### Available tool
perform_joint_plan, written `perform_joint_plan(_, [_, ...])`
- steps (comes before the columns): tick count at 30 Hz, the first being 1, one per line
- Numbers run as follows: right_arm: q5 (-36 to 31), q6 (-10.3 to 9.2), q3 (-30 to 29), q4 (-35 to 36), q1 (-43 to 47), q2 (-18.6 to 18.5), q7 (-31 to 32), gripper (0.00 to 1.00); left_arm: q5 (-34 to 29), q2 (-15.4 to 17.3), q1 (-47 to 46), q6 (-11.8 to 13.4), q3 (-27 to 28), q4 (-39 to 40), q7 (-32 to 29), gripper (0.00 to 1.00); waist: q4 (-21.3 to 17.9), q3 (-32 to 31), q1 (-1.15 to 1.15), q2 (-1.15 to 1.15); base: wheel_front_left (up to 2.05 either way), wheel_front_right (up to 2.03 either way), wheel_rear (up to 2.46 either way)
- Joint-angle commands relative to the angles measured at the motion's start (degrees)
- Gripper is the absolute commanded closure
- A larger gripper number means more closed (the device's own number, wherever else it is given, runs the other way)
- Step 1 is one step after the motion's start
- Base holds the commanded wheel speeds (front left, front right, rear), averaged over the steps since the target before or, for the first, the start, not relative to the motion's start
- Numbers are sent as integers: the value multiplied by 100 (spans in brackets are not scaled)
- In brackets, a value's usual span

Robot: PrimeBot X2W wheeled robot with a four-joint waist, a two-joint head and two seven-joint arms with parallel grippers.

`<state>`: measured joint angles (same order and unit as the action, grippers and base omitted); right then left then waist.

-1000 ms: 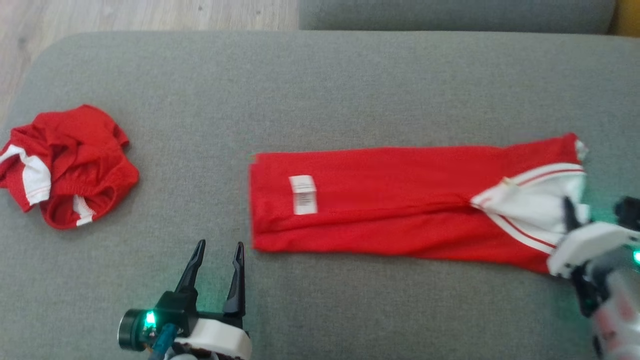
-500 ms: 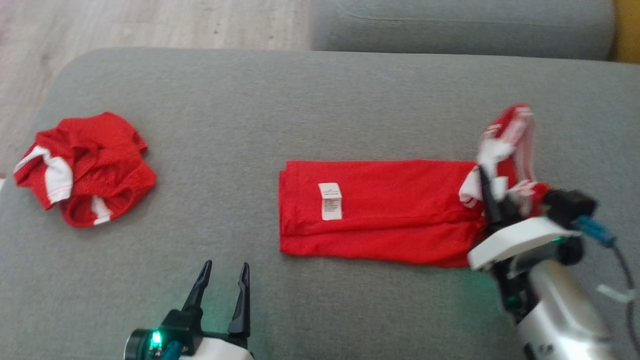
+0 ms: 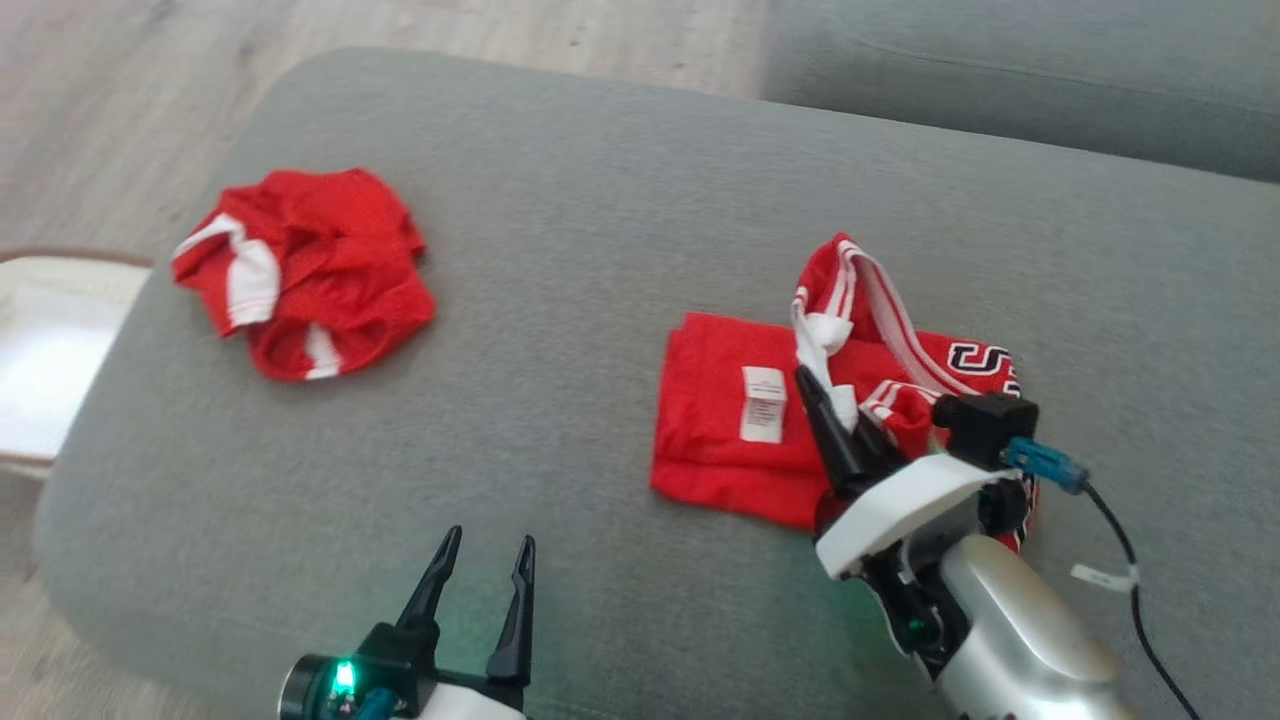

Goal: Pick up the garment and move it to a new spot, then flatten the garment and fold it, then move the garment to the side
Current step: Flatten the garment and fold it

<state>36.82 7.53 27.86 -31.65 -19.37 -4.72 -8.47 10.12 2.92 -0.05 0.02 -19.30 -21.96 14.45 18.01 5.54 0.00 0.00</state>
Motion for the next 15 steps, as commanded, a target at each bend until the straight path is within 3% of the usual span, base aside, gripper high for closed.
perform_joint_plan(1, [50,-4,139,107,-272,103,-70,100,37,-4,-165,36,124,149,55,0,172,5,0,0,0,0,0])
perform_joint_plan(3, [68,-4,171,61,-302,117,-95,100,38,-4,-164,39,121,147,55,0,207,5,0,0,0,0,0])
perform_joint_plan(4, [95,-4,216,29,-334,130,-125,94,41,-4,-164,44,127,147,55,0,230,2,0,0,0,0,0])
perform_joint_plan(5, [130,-4,264,7,-363,141,-161,64,41,-4,-164,47,132,145,55,0,247,-3,0,0,0,0,0])
perform_joint_plan(6, [160,-4,267,-22,-388,149,-229,11,40,-4,-164,50,136,142,55,0,256,-7,0,0,0,0,0])
perform_joint_plan(7, [189,-4,262,-48,-410,156,-300,0,39,-4,-163,54,140,138,55,0,260,-17,0,0,0,0,0])
perform_joint_plan(12, [363,-4,379,112,-441,170,-564,0,45,-4,-168,95,223,152,55,0,125,-72,0,0,0,0,0])
perform_joint_plan(15, [156,-4,157,154,-394,74,-637,0,34,-4,-158,99,301,165,55,0,-53,-132,0,0,0,0,0])
